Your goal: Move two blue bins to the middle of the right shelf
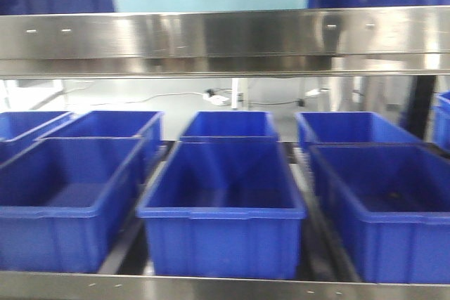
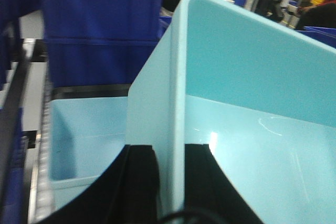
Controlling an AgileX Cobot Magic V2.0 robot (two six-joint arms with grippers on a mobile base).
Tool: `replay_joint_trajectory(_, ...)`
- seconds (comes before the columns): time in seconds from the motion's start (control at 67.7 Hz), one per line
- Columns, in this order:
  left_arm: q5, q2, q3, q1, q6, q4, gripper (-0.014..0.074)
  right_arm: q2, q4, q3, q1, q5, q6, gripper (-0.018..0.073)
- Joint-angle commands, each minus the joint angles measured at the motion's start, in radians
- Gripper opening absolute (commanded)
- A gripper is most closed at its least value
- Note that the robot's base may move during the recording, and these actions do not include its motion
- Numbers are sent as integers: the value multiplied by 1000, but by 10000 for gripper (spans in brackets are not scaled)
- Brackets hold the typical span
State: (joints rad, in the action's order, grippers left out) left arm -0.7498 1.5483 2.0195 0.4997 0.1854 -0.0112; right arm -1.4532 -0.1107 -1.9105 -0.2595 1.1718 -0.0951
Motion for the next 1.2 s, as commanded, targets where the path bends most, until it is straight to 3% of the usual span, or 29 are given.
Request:
replay_joint_trajectory(0.0, 95, -24, 17, -5, 26, -29, -111, 7, 48, -4, 9, 9, 34, -152)
replay_joint_trajectory(1.181, 95, -24, 17, -5, 26, -29, -111, 7, 48, -4, 9, 9, 34, -152)
